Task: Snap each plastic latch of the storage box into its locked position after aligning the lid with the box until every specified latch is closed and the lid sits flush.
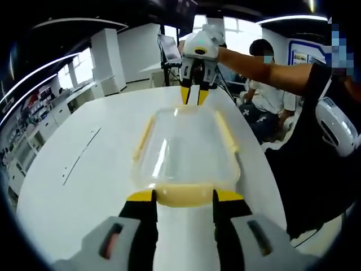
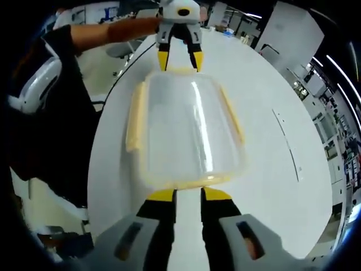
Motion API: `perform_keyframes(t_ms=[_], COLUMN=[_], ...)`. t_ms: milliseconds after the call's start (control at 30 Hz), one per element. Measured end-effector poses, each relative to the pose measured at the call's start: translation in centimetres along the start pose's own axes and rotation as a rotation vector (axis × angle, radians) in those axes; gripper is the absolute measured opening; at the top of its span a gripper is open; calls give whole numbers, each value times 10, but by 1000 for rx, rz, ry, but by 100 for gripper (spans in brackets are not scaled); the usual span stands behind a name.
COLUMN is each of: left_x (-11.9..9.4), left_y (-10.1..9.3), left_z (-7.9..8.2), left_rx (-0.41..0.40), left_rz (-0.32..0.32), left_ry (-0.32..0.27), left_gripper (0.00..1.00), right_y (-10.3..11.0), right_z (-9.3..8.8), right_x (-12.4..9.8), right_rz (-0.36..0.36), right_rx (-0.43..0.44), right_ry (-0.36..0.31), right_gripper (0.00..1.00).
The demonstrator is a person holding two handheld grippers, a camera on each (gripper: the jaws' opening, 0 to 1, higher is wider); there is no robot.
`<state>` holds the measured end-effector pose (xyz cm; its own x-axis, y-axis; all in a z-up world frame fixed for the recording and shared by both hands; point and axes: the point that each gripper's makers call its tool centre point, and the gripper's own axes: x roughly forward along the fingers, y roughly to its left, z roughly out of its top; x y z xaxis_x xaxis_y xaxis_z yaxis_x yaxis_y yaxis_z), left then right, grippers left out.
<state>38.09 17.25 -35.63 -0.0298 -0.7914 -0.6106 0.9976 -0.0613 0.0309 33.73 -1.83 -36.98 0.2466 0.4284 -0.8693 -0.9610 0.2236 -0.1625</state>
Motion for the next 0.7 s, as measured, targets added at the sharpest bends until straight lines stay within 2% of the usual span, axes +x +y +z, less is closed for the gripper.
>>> perform_keyframes(t_ms=[433,700], left_x=[2,6], left_y=[-4,-5], left_z=[0,-5], left_rx=[-3,-9], left_rz=[-12,-14], left_ry=[-16,-6], left_gripper=[34,34], right_y=[6,5], right_z=[-2,-3], right_x=[0,4], right_rz=[2,4], right_rx=[2,-1], right_ry=[-2,8], right_gripper=[12,13])
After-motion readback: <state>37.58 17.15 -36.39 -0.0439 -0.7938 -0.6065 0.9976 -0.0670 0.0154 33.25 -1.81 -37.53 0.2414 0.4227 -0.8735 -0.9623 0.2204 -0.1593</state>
